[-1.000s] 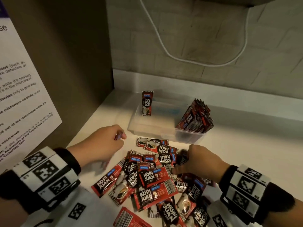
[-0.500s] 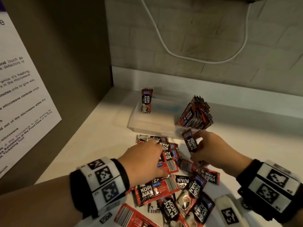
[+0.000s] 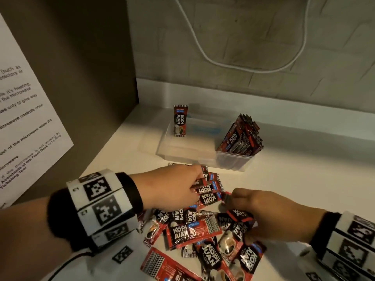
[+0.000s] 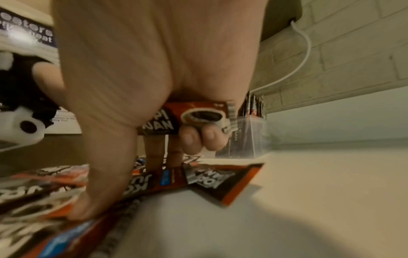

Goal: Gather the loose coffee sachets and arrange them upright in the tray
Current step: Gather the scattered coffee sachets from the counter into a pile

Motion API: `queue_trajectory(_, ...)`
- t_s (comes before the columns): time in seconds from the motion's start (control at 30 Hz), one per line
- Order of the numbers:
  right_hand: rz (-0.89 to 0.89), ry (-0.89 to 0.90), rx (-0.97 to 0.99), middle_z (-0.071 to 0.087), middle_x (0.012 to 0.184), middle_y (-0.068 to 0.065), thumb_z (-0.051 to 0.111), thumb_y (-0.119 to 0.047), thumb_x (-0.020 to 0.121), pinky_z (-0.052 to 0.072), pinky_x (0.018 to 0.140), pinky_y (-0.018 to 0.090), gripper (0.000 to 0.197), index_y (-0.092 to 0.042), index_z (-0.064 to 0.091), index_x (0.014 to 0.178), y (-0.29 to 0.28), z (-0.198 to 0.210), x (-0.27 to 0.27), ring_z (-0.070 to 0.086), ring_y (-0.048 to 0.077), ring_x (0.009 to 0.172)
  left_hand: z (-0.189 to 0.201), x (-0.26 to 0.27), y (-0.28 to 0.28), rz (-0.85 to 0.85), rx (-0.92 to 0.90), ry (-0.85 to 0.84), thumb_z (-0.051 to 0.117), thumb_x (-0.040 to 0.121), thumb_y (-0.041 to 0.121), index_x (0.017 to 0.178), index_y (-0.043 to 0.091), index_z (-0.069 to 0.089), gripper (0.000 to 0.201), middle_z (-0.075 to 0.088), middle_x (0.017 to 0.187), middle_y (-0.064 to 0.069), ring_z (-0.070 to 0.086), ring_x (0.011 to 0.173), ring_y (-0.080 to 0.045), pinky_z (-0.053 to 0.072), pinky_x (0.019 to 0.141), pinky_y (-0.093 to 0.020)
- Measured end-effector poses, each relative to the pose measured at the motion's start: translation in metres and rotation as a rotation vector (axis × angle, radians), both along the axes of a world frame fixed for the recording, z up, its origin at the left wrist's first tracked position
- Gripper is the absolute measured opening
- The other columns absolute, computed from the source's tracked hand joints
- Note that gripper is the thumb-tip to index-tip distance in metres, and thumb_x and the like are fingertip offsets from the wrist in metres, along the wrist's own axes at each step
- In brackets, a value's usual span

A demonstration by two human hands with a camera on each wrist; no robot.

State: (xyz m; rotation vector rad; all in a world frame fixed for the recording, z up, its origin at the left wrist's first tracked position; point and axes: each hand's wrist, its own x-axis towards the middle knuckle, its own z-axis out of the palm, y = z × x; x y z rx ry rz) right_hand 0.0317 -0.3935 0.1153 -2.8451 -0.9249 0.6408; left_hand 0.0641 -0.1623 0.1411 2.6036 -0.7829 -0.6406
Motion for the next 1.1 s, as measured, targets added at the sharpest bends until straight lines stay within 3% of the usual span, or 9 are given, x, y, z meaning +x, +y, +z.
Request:
queue_trajectory(0.13,0.006,-0.081,0.006,0.058,0.117,-0.017,0.074,-0.034,0.075,0.044,0.082,0.016,0.054,-0.035,0.055,0.125,0.006,0.0,0.007,0.055,0.003,0.101,-0.013,-0.019,-0.009,-0.089,0.119,-0.028,0.074,0.077,0.048,0.106,0.02,0.049,0.047,0.058,0.099,0.004,0.056,0.085,-0.017,0.05,0.07,-0.035)
queue_trajectory(0.3,-0.031,-0.071,0.053,0.061,0.081,-0.017,0.068,-0.031,0.083,0.038,0.061,0.013,0.011,-0.034,0.059,0.087,-0.005,0.014,0.016,0.052,-0.002,0.068,-0.028,-0.025,-0.019,-0.101,0.156,-0.074,0.076,0.079,0.036,0.108,0.016,0.048,0.045,0.055,0.098,0.001,0.05,0.082,-0.016,0.04,0.064,-0.027)
queue_trajectory(0.37,-0.091,-0.066,0.131,0.055,0.07,-0.018,0.065,-0.028,0.088,0.035,0.057,0.014,0.026,-0.038,0.044,0.076,-0.015,0.018,0.018,0.051,-0.001,0.063,-0.027,-0.018,-0.018,-0.055,0.123,-0.043,0.073,0.082,0.03,0.108,0.015,0.052,0.037,0.058,0.094,-0.001,0.052,0.077,-0.015,0.043,0.063,-0.029)
queue_trajectory(0.5,-0.275,0.002,0.285,0.064,0.086,-0.011,0.051,-0.011,0.096,0.05,0.063,0.024,0.027,-0.037,0.043,0.099,-0.029,0.015,0.016,0.06,0.007,0.072,-0.015,-0.001,-0.012,-0.017,0.057,0.005,0.053,0.093,0.027,0.11,0.014,0.056,0.022,0.063,0.098,-0.007,0.06,0.083,-0.021,0.052,0.074,-0.038)
queue_trajectory(0.6,-0.318,-0.013,0.221,0.063,0.098,-0.013,0.053,-0.019,0.096,0.046,0.066,0.012,0.024,-0.028,0.051,0.118,-0.024,0.002,0.017,0.059,0.002,0.079,-0.004,0.008,-0.009,-0.004,-0.006,0.014,0.047,0.097,0.024,0.116,0.017,0.051,0.02,0.065,0.101,-0.005,0.064,0.086,-0.019,0.053,0.078,-0.038)
queue_trajectory(0.7,-0.305,-0.036,0.109,0.063,0.097,-0.009,0.07,-0.039,0.083,0.046,0.069,0.019,0.033,-0.022,0.056,0.107,-0.017,-0.01,0.02,0.057,0.007,0.082,0.002,0.013,-0.008,-0.025,0.005,-0.038,0.056,0.093,0.026,0.114,0.02,0.054,0.022,0.065,0.1,-0.002,0.063,0.086,-0.017,0.053,0.078,-0.037)
queue_trajectory(0.87,-0.347,-0.055,0.05,0.051,0.082,-0.012,0.075,-0.031,0.078,0.032,0.058,0.012,0.027,-0.024,0.05,0.086,-0.011,-0.016,0.027,0.048,0.006,0.072,-0.005,0.009,-0.009,-0.292,0.171,-0.04,0.077,0.076,0.037,0.115,0.022,0.058,0.046,0.056,0.11,0.007,0.053,0.097,-0.013,0.048,0.086,-0.031)
queue_trajectory(0.97,-0.355,-0.014,0.06,0.053,0.08,-0.013,0.077,-0.031,0.075,0.034,0.059,0.012,0.028,-0.027,0.051,0.083,-0.01,-0.015,0.027,0.049,0.002,0.071,-0.017,0.006,-0.013,-0.447,0.199,-0.047,0.077,0.077,0.036,0.126,0.026,0.055,0.055,0.05,0.119,0.012,0.045,0.106,-0.006,0.042,0.093,-0.025)
queue_trajectory(1.1,-0.39,-0.035,0.155,0.063,0.086,-0.01,0.076,-0.026,0.078,0.047,0.068,0.017,0.024,-0.024,0.057,0.091,-0.012,-0.009,0.024,0.058,0.005,0.077,-0.027,0.009,-0.02,-0.523,0.269,-0.032,0.077,0.076,0.036,0.135,0.032,0.05,0.065,0.051,0.117,0.013,0.041,0.101,-0.002,0.033,0.081,-0.023)
